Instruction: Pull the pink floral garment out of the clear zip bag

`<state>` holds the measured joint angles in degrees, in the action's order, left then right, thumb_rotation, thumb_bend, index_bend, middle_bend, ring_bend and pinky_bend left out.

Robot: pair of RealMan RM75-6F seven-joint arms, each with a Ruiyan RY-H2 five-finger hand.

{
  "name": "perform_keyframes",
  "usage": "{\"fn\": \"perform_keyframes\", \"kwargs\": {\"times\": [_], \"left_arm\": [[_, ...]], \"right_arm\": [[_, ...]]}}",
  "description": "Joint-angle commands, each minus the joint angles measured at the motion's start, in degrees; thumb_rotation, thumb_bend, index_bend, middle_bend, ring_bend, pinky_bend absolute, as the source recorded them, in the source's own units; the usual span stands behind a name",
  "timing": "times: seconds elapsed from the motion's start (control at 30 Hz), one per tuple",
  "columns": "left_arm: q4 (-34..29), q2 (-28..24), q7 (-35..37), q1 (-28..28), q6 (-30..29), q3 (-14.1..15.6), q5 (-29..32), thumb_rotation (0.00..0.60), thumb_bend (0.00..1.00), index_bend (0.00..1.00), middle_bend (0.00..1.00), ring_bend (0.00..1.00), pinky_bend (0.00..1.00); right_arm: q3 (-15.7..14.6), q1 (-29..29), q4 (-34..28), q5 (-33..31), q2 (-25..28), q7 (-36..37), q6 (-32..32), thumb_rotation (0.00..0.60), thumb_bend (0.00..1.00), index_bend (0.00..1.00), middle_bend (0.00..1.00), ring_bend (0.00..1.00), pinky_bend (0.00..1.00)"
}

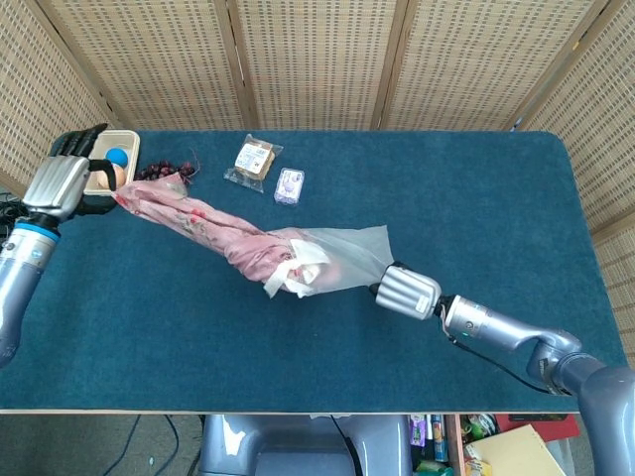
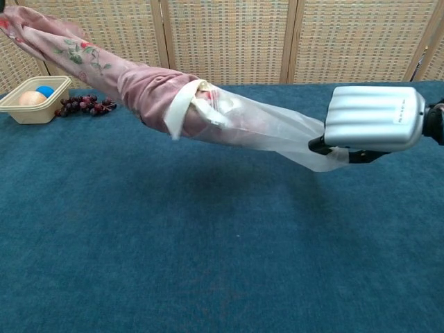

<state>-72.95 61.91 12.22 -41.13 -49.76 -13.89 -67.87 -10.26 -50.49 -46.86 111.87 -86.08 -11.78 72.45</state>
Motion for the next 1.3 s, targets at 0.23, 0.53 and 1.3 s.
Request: {"fn": "perform_keyframes", "kwargs": {"times": [0.23, 0.53, 1.3], "left_arm": [[5.2, -1.7, 6.2, 2.4, 0.4, 0.1, -0.9, 0.600, 0.43, 0.68, 0.00, 0.00, 0.00], [9.7, -0.6, 10.6, 3.1, 1.7, 1.0, -2.8, 0.600, 0.43, 0.68, 0.00, 0.00, 0.00], [-9.3, -4.2, 3.3, 20.4, -24.0, 5.2, -7.0, 0.600, 0.07, 0.00, 0.00, 0.00, 0.00]], "right_arm": [[0.2, 1.9, 3.1, -1.9, 0.7, -0.1, -1.4, 0.600, 0.54, 0.73, 0.89, 0.88, 1.00], [0.1, 3.7, 5.4, -2.9, 0.5, 0.4, -1.7, 0.600, 0.54, 0.73, 0.89, 0.88, 1.00], [9.6, 24.3, -34.9, -24.8, 13.8, -9.4, 8.1, 0.600, 0.00, 0.00, 0.00, 0.00, 0.00]]}}
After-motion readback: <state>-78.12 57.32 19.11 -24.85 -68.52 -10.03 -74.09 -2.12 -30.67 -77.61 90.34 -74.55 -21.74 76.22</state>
